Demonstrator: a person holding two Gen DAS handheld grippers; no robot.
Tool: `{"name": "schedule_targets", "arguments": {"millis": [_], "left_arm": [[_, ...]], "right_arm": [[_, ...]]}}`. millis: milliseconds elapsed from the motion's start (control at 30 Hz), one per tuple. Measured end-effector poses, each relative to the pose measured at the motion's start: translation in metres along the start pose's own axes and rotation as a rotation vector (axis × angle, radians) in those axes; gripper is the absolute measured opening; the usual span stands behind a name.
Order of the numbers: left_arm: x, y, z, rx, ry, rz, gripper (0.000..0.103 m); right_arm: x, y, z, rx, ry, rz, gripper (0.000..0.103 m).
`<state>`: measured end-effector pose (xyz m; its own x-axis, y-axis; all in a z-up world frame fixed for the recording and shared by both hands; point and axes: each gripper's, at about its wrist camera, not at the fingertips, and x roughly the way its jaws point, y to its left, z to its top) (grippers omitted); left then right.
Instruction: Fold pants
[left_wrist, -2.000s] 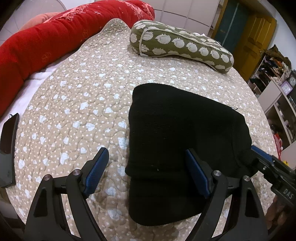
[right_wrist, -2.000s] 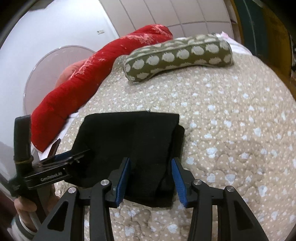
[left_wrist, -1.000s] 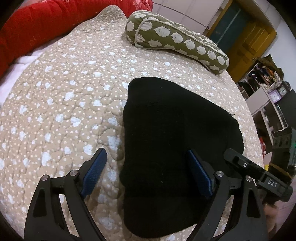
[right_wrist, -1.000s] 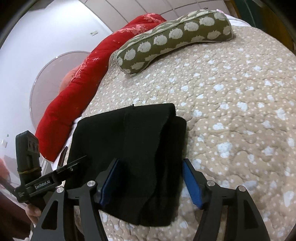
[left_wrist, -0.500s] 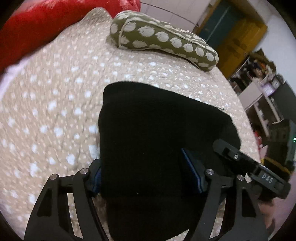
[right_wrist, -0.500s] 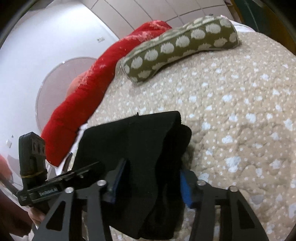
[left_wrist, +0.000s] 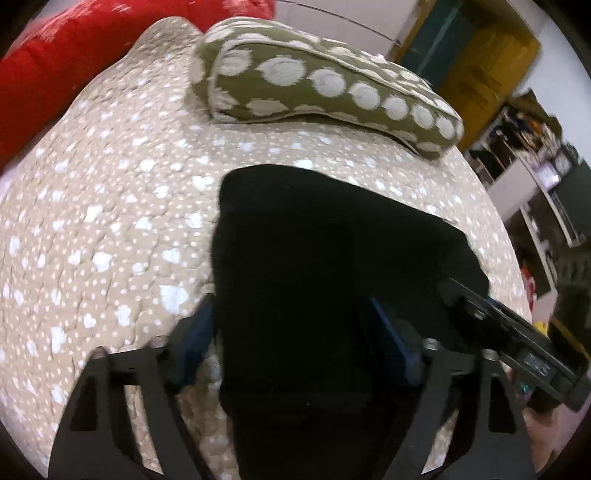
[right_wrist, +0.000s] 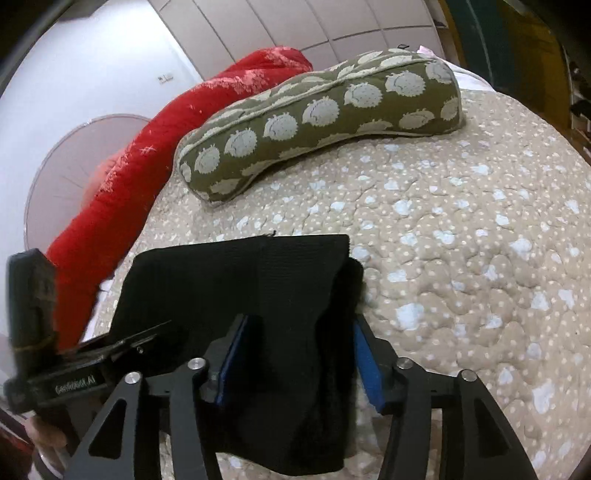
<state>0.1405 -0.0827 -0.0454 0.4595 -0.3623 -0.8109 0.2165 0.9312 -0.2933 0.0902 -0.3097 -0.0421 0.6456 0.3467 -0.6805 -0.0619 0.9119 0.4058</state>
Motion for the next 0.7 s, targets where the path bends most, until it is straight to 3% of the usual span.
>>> {"name": "schedule_targets", "arguments": {"millis": [133, 267, 400, 500, 567, 700], "left_arm": [[-0.011, -0.004, -0.002, 0.044, -0.021, 0.055, 0.087], [-0.018, -0.011, 0.0, 0.062, -0.047, 0.125, 0.087], [-0.013, -0.011, 0.002, 0.065, -0.057, 0.146, 0.087], [-0.004, -0.008, 0.005, 0.051, -0.049, 0.122, 0.088], [-0.002, -0.007, 0.006, 0.041, -0.047, 0.112, 0.088], [-0.014, -0.011, 0.007, 0.048, -0.062, 0.129, 0.088]], "right_arm": [[-0.032, 0.006, 0.0, -0.051, -0.065, -0.081, 0.055], [-0.056, 0.027, 0.002, -0.132, -0.099, -0.021, 0.048], [-0.048, 0.046, -0.003, -0.211, -0.067, -0.033, 0.045], [-0.015, 0.042, -0.023, -0.226, 0.031, -0.096, 0.045], [-0.012, 0.044, -0.03, -0.256, -0.008, -0.12, 0.045], [-0.022, 0.047, -0.02, -0.248, 0.004, -0.099, 0.045]]}}
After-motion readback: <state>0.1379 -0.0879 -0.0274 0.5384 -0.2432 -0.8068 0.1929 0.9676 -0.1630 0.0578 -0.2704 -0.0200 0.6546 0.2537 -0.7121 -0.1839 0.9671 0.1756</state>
